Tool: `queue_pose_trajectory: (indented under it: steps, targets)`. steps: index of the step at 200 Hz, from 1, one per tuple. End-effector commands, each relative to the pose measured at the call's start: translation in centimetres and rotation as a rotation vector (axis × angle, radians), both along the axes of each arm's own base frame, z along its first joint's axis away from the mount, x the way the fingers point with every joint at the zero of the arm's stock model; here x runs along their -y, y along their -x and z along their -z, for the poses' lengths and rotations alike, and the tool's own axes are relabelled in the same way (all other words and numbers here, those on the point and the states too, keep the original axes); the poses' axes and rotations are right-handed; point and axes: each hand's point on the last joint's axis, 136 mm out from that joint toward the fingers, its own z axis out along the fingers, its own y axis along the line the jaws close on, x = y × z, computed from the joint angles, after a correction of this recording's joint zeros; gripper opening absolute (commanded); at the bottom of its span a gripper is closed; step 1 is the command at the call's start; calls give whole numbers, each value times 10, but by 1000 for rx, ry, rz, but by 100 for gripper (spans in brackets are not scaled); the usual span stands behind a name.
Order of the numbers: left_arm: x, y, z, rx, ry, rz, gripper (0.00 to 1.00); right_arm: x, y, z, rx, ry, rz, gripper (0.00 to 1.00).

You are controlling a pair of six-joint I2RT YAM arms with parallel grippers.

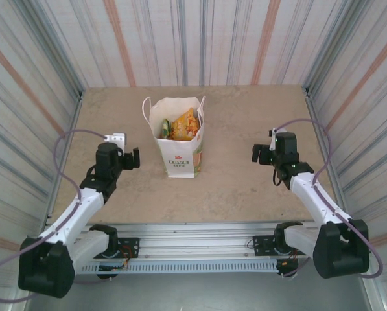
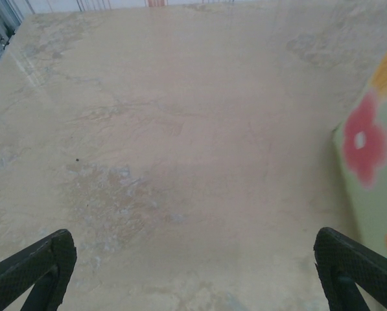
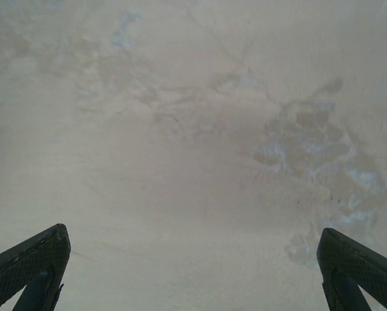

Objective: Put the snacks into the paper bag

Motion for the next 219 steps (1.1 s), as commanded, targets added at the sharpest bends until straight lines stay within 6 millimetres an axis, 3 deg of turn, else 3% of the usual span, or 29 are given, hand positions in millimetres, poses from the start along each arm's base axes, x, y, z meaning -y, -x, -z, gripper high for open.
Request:
queue_pose_trajectory:
  steps: [1,28,46,62,72,84,92,104,120,141,219]
  targets:
    - [-9,-19,-6,127,-82,-27,99,-1,-23,-7,167,-22,-46,99]
    - [-7,-23,7,209,-73,-15,99,5,-31,-2,235,38,-96,99]
    - [-7,-29,21,214,-66,0,99,17,-36,1,301,34,-78,99]
    - [-7,-37,22,224,-100,38,99,29,-41,10,303,13,-41,99]
    - [-16,-41,25,259,-73,27,99,34,-45,13,315,-4,-23,99]
    - [-33,-42,43,258,8,-15,99,37,-50,16,341,-14,-18,99]
    - [-43,-48,41,319,19,-40,99,37,-54,17,348,-11,-23,99]
    - [-50,-50,54,172,89,-63,99,36,-58,27,328,-21,-30,99]
    - [-47,-66,54,170,7,-82,99,34,-61,39,362,-26,-46,99]
    - [-45,-63,55,154,3,-85,99,45,-62,41,325,-39,4,99]
    - [-41,-63,56,136,-8,-72,99,47,-64,44,299,1,37,99]
